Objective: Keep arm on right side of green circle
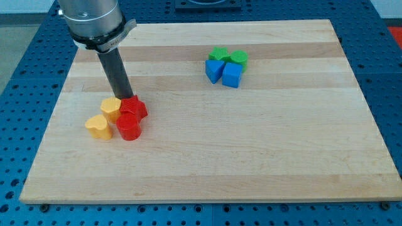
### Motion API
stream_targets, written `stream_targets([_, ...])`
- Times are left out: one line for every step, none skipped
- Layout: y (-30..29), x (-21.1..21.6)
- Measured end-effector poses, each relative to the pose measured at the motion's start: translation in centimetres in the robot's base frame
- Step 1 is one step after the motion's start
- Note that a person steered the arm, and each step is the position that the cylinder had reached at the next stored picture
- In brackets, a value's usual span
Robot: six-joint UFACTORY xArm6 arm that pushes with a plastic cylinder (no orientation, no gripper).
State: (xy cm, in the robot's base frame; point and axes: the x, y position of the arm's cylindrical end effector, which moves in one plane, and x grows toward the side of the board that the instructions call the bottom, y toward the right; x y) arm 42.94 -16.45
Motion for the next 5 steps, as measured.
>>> stream_targets([0.0, 0.0])
stream_targets([-1.0, -1.6])
stream_targets([0.5, -3.2])
stream_targets([5.6, -3.1])
stream_targets([10.1, -1.4])
